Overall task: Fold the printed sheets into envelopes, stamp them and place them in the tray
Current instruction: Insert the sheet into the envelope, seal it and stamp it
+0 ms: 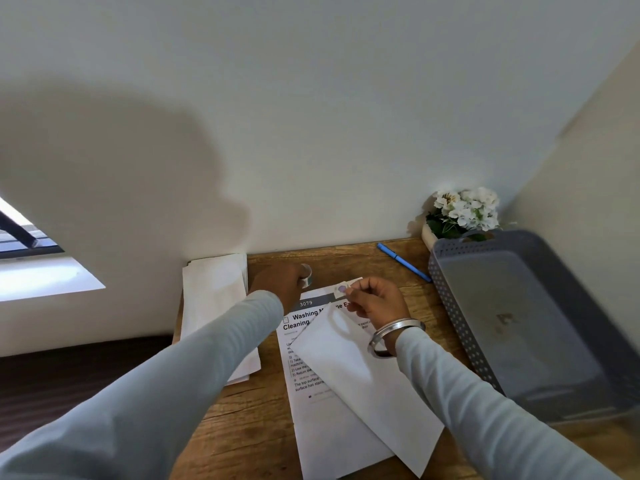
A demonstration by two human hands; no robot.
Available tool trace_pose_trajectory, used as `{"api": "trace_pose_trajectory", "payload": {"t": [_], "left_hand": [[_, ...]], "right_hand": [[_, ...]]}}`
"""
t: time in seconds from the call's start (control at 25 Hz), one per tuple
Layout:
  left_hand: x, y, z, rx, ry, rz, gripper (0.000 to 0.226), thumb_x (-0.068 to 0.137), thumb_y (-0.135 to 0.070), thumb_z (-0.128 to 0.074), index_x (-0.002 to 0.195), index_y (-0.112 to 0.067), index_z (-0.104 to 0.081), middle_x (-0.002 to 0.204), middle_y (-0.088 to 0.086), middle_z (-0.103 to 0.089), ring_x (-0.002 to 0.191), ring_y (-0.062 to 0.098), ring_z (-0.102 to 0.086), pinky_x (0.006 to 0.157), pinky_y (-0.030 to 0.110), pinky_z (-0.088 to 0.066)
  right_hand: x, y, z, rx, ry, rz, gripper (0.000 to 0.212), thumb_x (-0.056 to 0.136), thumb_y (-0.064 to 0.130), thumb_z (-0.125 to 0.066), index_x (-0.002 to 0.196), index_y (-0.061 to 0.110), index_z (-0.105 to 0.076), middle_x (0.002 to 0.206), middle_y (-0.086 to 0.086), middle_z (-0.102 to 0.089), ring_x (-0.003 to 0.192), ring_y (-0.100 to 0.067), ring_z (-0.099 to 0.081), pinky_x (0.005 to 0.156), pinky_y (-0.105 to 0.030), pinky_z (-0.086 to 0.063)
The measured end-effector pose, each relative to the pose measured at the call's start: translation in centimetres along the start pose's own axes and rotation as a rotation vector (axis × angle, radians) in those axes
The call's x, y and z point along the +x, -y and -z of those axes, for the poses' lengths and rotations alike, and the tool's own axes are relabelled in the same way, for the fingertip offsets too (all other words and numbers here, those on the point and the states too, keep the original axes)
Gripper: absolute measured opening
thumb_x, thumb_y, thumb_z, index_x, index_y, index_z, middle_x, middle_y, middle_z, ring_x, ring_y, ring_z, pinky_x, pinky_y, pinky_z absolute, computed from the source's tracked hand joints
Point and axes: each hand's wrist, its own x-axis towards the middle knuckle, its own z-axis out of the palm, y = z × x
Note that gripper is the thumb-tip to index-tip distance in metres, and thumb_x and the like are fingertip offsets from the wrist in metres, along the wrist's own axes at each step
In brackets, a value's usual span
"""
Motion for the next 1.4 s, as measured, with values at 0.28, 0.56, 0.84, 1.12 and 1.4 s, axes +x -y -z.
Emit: {"api": "trace_pose_trajectory", "payload": {"t": [0.28, 0.56, 0.84, 1.12, 1.4], "left_hand": [[3.1, 0.4, -1.3, 0.118, 0.024, -0.006, 0.034, 0.092, -0.005, -0.054, 0.115, -0.027, -0.067, 0.113, 0.006, -0.068, 0.099, 0.03, -0.065, 0.086, 0.038, -0.057], [-0.3, 0.3, -1.4, -0.326, -0.135, -0.05, 0.022, 0.095, -0.027, -0.063, 0.116, -0.028, -0.071, 0.126, -0.004, -0.066, 0.107, 0.019, -0.064, 0.092, 0.038, -0.054], [-6.0, -1.8, -1.5, -0.852, 0.092, 0.095, 0.006, 0.089, -0.026, -0.073, 0.09, -0.02, -0.072, 0.087, 0.001, -0.072, 0.079, 0.018, -0.07, 0.064, 0.032, -0.061], [-6.7, -0.7, -1.9, -0.737, 0.174, 0.083, 0.004, 0.088, -0.021, -0.068, 0.086, -0.018, -0.069, 0.088, 0.003, -0.072, 0.08, 0.02, -0.07, 0.068, 0.034, -0.063], [-5.7, -1.4, -1.9, -0.553, 0.211, 0.031, 0.005, 0.09, -0.03, -0.066, 0.087, -0.027, -0.068, 0.092, -0.004, -0.07, 0.086, 0.02, -0.067, 0.076, 0.038, -0.062]], "right_hand": [[0.1, -0.3, 0.5, 0.047, -0.003, -0.066, 0.026, 0.079, 0.015, -0.083, 0.092, -0.003, -0.07, 0.074, -0.007, -0.072, 0.063, -0.018, -0.064, 0.059, -0.031, -0.051], [-0.8, 0.3, 0.2, 0.173, -0.001, -0.13, 0.017, 0.08, 0.011, -0.081, 0.09, 0.001, -0.072, 0.075, -0.007, -0.072, 0.066, -0.019, -0.065, 0.068, -0.035, -0.053], [-2.5, -0.5, -1.6, 0.189, 0.042, -0.216, 0.014, 0.078, 0.01, -0.082, 0.09, 0.006, -0.075, 0.083, -0.012, -0.076, 0.068, -0.02, -0.069, 0.069, -0.035, -0.057], [-3.6, -1.0, -1.5, -0.068, 0.06, -0.107, 0.03, 0.075, 0.015, -0.086, 0.098, 0.008, -0.068, 0.086, -0.008, -0.076, 0.07, -0.02, -0.073, 0.065, -0.033, -0.057], [-3.3, -1.1, -0.8, -0.234, 0.101, -0.003, 0.022, 0.08, 0.01, -0.082, 0.095, 0.011, -0.066, 0.079, -0.01, -0.074, 0.063, -0.019, -0.071, 0.059, -0.032, -0.055]]}}
